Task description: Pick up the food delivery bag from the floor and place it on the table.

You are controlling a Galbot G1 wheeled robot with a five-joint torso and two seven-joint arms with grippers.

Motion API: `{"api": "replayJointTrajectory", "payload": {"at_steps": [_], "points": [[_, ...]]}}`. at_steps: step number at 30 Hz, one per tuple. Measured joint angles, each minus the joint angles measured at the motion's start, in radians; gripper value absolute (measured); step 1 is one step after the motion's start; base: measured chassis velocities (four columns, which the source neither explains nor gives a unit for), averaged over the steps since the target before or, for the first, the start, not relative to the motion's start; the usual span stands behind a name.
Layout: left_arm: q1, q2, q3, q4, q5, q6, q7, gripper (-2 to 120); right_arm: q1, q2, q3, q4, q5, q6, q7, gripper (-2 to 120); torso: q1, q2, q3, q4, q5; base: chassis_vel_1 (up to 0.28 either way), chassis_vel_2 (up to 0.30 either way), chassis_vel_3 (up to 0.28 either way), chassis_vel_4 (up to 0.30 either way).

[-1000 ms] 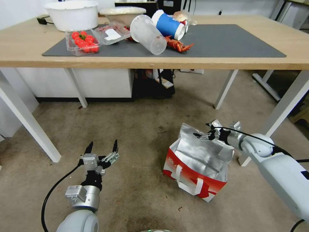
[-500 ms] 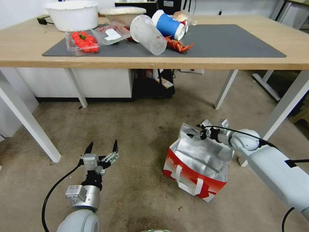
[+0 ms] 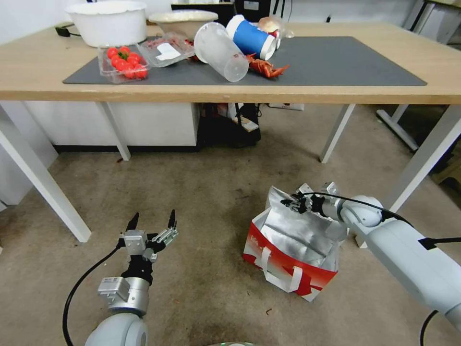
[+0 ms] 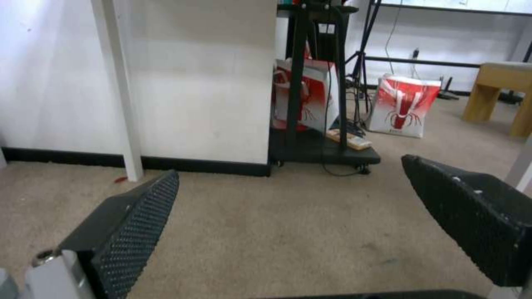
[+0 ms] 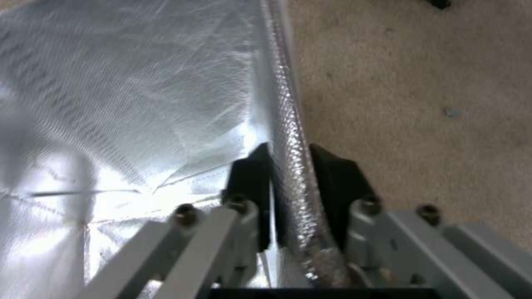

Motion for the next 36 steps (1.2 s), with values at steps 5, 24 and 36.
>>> {"api": "replayJointTrajectory", "payload": {"at_steps": [5, 24, 36], "points": [[0.0, 0.0, 0.001, -0.001, 0.001, 0.0, 0.0, 99, -0.001, -0.01, 0.004, 0.001, 0.01, 0.0, -0.004, 0, 0.0, 0.0, 0.0, -0.0001, 0.0, 0.0, 0.0, 0.0, 0.0], [-0.003, 0.0, 0.001, -0.003, 0.0, 0.003, -0.001, 99, -0.09, -0.137, 0.065, 0.202, 0.227, -0.047, 0.011, 0, 0.0, 0.0, 0.0, 0.0001, 0.0001, 0.0, 0.0, 0.0, 0.0], [-0.018, 0.0, 0.028, 0.009, -0.002, 0.01, 0.0, 99, -0.21, -0.337, 0.138, 0.594, 0.519, -0.097, 0.073, 0, 0.0, 0.0, 0.0, 0.0002, 0.0, 0.0, 0.0, 0.0, 0.0]]}}
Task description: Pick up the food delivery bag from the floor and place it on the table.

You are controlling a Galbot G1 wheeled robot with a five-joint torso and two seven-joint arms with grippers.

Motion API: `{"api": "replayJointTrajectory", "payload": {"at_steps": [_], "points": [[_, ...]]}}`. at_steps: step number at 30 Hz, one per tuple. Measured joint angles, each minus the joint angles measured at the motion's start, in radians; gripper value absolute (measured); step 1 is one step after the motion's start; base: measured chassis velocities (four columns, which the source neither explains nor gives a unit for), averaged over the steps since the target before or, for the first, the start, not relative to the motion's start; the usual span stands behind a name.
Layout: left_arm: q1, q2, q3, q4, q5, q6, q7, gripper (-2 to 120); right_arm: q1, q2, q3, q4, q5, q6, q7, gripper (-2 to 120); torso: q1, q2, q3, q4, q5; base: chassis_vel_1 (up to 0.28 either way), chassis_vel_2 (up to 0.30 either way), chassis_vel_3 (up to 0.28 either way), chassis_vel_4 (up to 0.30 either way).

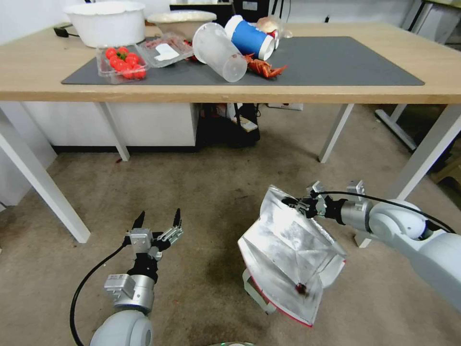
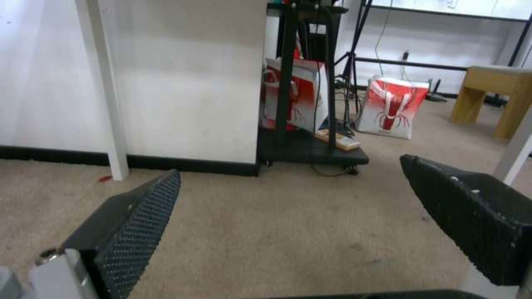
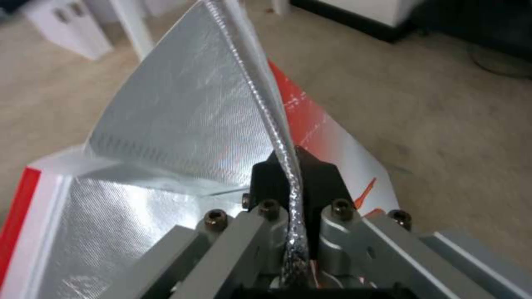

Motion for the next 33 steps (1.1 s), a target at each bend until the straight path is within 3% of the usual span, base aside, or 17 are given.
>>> {"api": "replayJointTrajectory", "payload": {"at_steps": [10, 22, 33], "points": [[0.002, 0.011, -0.004, -0.008, -0.001, -0.003, 0.002, 100, 0.018, -0.126, 0.002, 0.108, 0.117, -0.001, -0.082, 0, 0.0, 0.0, 0.0, -0.0004, 0.0, 0.0, 0.0, 0.0, 0.0], [0.002, 0.017, -0.007, -0.011, -0.002, -0.004, 0.002, 100, 0.048, -0.178, -0.001, 0.147, 0.241, 0.01, -0.188, 0, 0.0, 0.0, 0.0, -0.0002, -0.0001, 0.0, 0.0, 0.0, 0.0], [-0.005, 0.018, -0.008, -0.011, -0.004, -0.004, 0.003, 99, 0.052, -0.189, -0.012, 0.167, 0.282, 0.012, -0.199, 0, 0.0, 0.0, 0.0, -0.0002, 0.0, 0.0, 0.0, 0.0, 0.0]]}}
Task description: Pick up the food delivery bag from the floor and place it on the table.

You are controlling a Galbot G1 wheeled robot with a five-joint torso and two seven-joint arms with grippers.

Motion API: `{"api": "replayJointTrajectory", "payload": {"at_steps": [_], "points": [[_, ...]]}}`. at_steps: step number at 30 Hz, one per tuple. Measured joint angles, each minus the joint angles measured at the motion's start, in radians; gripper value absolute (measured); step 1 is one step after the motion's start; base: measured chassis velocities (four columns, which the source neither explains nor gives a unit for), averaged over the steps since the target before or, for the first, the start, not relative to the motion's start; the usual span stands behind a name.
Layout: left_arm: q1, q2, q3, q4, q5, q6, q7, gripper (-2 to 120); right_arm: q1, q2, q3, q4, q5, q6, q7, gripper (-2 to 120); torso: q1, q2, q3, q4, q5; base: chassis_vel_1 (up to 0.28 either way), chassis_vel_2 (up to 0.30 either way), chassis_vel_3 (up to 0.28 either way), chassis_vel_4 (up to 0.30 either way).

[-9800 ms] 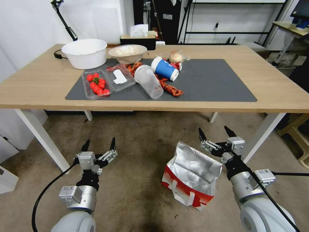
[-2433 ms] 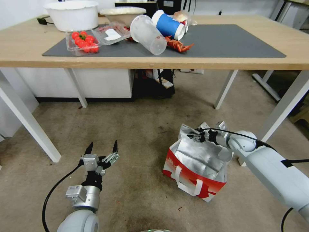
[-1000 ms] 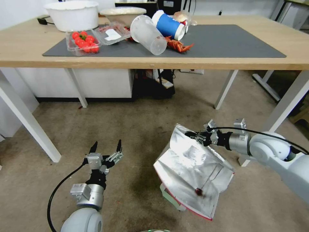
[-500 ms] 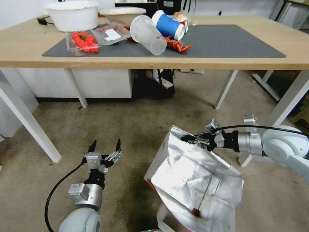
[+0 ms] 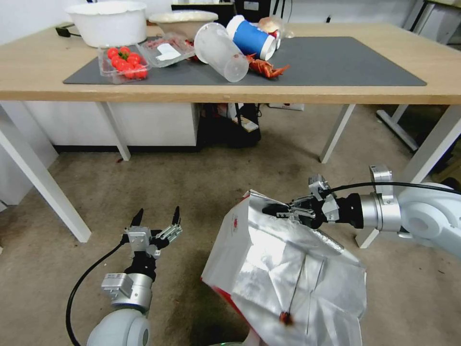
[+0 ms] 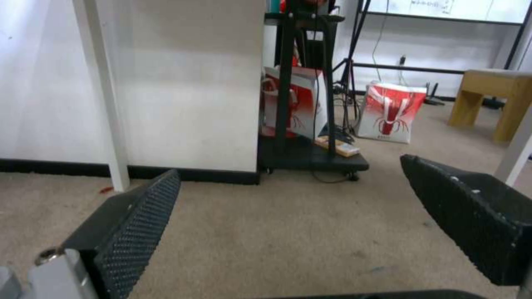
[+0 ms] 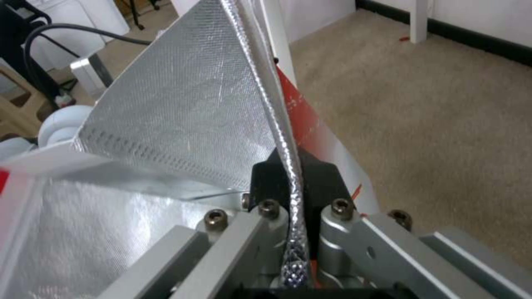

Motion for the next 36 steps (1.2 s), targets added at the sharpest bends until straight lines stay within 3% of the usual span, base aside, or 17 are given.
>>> {"api": "replayJointTrajectory", "payload": {"at_steps": [23, 36], "points": [[-0.005, 0.008, -0.022, 0.001, -0.018, -0.01, 0.04, 99, -0.046, 0.006, 0.009, -0.001, -0.04, 0.01, -0.002, 0, 0.0, 0.001, 0.001, 0.0, 0.0, 0.0, 0.0, 0.0, 0.0], [-0.002, 0.007, -0.028, 0.001, -0.019, -0.018, 0.047, 97, -0.047, 0.005, 0.011, 0.002, -0.043, 0.012, -0.004, 0, 0.002, 0.048, 0.044, 0.0, -0.0001, 0.0, 0.0, 0.0, 0.0]]}}
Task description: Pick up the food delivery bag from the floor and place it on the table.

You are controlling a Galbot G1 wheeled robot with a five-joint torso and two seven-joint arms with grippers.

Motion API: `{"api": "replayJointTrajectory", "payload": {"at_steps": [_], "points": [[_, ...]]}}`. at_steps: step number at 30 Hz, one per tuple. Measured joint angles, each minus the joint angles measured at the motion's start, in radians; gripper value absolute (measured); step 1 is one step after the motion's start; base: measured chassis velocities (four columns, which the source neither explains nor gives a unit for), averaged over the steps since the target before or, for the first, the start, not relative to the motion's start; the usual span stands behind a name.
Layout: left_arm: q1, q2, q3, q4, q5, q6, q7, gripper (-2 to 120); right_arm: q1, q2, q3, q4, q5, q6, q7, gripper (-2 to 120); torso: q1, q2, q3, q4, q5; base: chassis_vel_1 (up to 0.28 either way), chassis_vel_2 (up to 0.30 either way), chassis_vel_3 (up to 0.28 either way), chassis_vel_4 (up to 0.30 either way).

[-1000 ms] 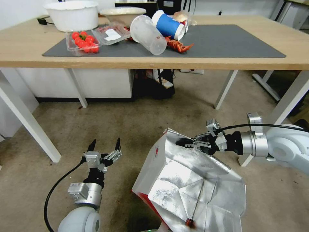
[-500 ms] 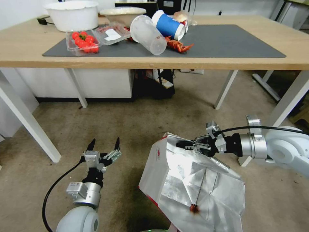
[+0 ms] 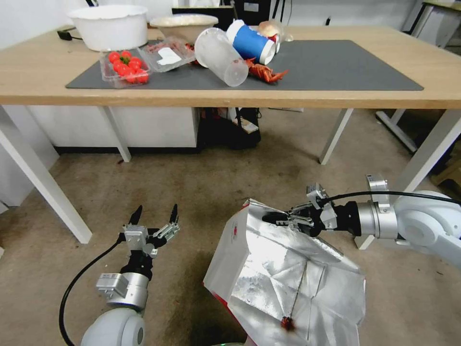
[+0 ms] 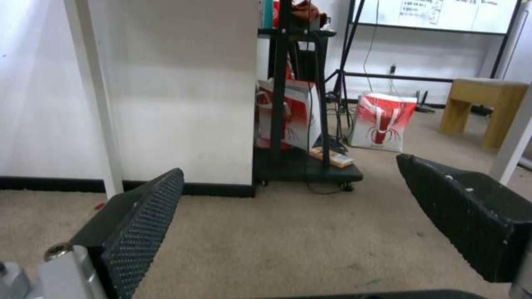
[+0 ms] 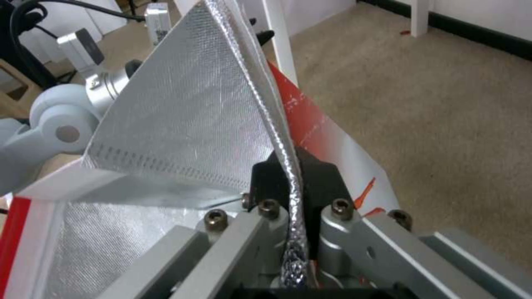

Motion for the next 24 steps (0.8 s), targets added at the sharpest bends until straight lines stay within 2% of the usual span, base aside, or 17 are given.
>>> {"api": "replayJointTrajectory", "payload": {"at_steps": [24], "points": [[-0.001, 0.002, -0.002, -0.006, -0.002, 0.006, -0.003, 97, 0.004, -0.011, -0.002, 0.014, 0.017, -0.001, -0.003, 0, 0.015, 0.1, 0.085, 0.0, 0.0, 0.0, 0.0, 0.0, 0.0]]}}
